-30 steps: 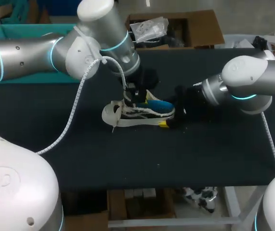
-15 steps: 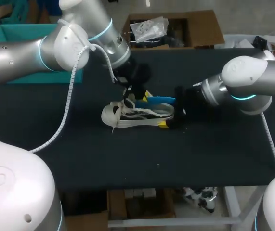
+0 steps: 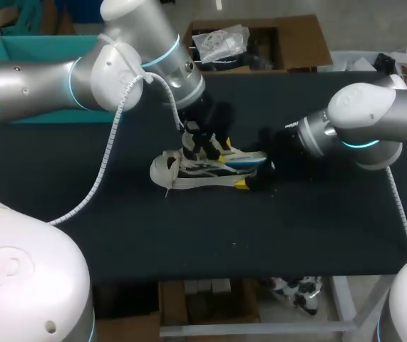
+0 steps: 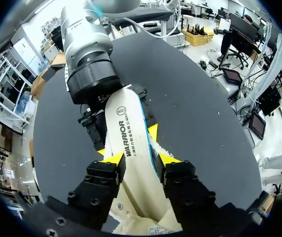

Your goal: Open the shoe tongue, take the insole out of the shoe, put the insole back into the shoe, and pack the shoe into the shoebox

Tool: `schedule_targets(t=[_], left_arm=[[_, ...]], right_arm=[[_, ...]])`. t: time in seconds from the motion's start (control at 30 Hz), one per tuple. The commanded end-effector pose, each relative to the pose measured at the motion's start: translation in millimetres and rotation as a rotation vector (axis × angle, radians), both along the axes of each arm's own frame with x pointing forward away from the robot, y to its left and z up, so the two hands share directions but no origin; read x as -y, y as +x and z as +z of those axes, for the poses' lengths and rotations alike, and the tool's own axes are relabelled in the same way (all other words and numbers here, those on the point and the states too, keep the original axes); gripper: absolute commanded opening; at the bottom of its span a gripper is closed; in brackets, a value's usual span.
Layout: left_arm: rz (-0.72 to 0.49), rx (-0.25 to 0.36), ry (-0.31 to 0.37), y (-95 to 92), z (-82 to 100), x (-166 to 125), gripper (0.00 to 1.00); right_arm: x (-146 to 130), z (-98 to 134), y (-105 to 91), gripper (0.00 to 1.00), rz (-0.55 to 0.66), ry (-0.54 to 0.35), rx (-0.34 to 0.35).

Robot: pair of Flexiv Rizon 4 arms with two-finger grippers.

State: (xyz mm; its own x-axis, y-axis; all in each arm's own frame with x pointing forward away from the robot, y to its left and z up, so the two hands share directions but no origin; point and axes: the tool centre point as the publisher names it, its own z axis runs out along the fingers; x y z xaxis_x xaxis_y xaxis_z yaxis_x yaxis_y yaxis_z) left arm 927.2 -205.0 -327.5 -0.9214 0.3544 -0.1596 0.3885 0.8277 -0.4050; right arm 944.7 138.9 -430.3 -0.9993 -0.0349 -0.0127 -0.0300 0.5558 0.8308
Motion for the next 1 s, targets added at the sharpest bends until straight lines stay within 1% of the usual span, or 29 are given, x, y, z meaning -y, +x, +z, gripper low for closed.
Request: schedule_targets(t=[0.03, 0.23, 0.3, 0.5, 0.6, 0.73, 0.83, 1.0], left_arm=[[0.000, 0.018, -0.020, -7.8, -1.0, 1, 0.41], [0.029, 0.060, -0.029, -16.0, -2.0, 11, 0.39], [0.057, 0.085, -0.032, -18.0, -1.3, 13, 0.38], [0.100, 0.155, -0.040, -27.6, -3.9, 21, 0.38], [0.092, 0.162, -0.042, -26.3, -5.0, 28, 0.39], [0.133, 0.195, -0.051, -22.8, -7.1, 35, 0.36], [0.164, 0.213, -0.046, -20.0, -11.7, 36, 0.36], [0.181, 0.219, -0.054, -14.6, -19.6, 35, 0.36]], right_arm=[[0, -4, -3.2, 0.00, 0.002, 0.004, 0.002], [0, -4, -3.2, 0.00, 0.002, 0.004, 0.002], [0, -4, -3.2, 0.00, 0.002, 0.004, 0.002], [0, -4, -3.2, 0.00, 0.002, 0.004, 0.002], [0, -4, -3.2, 0.00, 0.002, 0.004, 0.002], [0, -4, -3.2, 0.00, 0.002, 0.004, 0.002], [0, -4, -3.2, 0.00, 0.002, 0.004, 0.002], [0, -4, -3.2, 0.00, 0.002, 0.004, 0.002]])
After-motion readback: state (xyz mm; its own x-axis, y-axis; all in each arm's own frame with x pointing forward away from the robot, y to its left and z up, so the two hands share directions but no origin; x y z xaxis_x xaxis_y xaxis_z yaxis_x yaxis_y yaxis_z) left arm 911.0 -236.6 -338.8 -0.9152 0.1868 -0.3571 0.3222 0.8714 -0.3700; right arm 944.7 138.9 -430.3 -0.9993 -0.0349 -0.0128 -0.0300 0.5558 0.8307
